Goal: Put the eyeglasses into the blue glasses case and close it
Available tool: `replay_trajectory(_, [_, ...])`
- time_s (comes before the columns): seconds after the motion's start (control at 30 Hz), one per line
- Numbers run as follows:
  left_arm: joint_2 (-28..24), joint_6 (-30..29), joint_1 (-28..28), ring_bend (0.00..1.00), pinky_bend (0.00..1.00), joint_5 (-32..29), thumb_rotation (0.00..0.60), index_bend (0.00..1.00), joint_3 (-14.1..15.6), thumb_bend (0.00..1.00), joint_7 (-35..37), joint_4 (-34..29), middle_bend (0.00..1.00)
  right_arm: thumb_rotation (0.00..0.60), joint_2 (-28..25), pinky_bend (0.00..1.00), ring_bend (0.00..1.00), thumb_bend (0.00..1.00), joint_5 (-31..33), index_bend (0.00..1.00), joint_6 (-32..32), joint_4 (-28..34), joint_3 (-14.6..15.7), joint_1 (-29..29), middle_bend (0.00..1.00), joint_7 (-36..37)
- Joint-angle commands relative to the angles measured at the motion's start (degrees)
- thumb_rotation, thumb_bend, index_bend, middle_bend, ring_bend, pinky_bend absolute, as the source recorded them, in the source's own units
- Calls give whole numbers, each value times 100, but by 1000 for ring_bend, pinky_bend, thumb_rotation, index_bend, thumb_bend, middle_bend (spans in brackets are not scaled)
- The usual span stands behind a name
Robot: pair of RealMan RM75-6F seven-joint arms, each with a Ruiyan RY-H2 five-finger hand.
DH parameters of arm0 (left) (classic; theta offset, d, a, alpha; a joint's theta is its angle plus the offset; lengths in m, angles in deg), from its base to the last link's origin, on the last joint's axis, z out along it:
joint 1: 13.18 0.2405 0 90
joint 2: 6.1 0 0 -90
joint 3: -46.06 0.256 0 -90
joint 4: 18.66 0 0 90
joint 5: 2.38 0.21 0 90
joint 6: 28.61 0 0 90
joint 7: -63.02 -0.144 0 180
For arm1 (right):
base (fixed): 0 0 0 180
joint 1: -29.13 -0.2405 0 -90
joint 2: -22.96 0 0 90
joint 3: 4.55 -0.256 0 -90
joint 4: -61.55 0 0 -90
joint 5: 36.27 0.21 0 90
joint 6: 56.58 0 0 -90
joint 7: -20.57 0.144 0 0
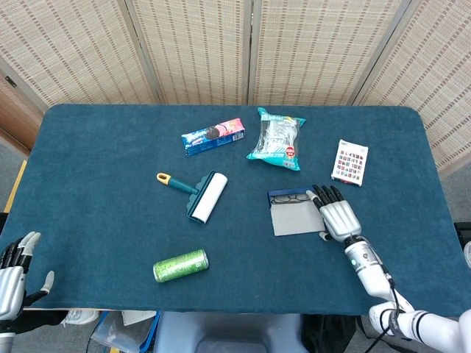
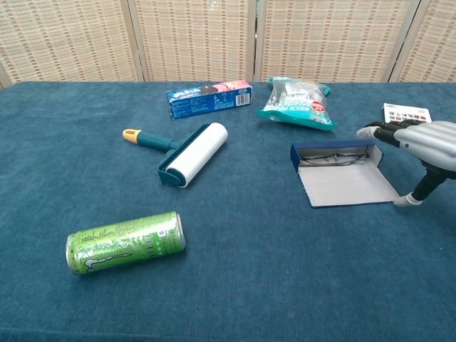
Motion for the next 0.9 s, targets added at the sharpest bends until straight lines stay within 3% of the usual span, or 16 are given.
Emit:
replay_trajectory(0.03, [4, 9, -11, 0, 0, 10, 600, 0, 3, 401, -21, 7, 0, 600, 22, 0, 0, 103, 16, 0, 42, -33, -24, -3, 0, -9])
replay_trajectory(0.9, [64, 56, 4, 0, 0, -44, 600, 0, 28, 401, 39, 118, 0, 600, 292, 0, 0, 118, 6, 0, 287, -350, -164, -94, 0, -178])
